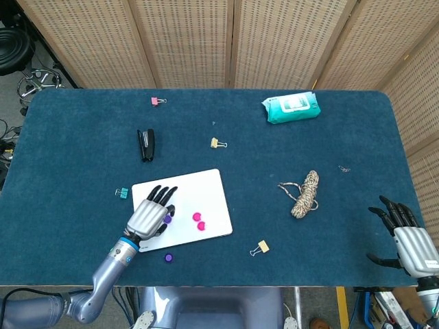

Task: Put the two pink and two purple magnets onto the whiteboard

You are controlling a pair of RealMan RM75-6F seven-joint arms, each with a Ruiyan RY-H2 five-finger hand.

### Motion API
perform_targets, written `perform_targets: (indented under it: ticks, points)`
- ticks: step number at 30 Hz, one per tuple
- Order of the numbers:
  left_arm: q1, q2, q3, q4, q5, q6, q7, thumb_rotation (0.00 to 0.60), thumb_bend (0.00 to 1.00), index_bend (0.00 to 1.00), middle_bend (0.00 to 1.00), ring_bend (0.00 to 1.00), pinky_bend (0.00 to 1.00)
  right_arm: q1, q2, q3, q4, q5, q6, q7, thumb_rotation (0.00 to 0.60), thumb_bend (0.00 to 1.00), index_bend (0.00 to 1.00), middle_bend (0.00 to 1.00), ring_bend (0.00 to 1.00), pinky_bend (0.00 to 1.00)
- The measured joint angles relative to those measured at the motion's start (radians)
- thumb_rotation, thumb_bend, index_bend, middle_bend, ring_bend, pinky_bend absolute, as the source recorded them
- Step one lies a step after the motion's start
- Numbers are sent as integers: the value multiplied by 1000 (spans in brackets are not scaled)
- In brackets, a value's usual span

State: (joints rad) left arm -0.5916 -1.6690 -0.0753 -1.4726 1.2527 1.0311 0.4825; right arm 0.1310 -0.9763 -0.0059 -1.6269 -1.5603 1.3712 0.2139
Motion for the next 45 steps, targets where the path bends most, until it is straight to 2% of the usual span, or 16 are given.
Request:
perform_targets:
  ticks: [11, 20, 27, 36, 45]
  points:
    - [-6, -7, 4, 1, -10, -7, -2, 600, 341, 475, 0, 0, 0, 1, -1, 0, -1, 1, -5, -3, 600, 0, 159, 0, 0, 0]
    - [-8, -2, 6, -3, -16, -8, -1, 600, 315, 279, 0, 0, 0, 1, 0, 2, 0, 3, -5, 1, 600, 0, 159, 0, 0, 0]
    - [-2, 18, 13, -24, 4, 4, -28, 600, 313, 275, 0, 0, 0, 1, 1, 1, 0, 0, -6, 0, 600, 0, 159, 0, 0, 0]
    - [21, 107, 77, -61, 180, 60, -148, 600, 314, 283, 0, 0, 0, 2, -1, -1, -4, -3, -7, -8, 600, 0, 159, 0, 0, 0]
    - [47, 201, 203, -75, 429, 143, -213, 600, 315, 284, 0, 0, 0, 2, -3, -3, -12, -6, -8, -20, 600, 0, 159, 0, 0, 0]
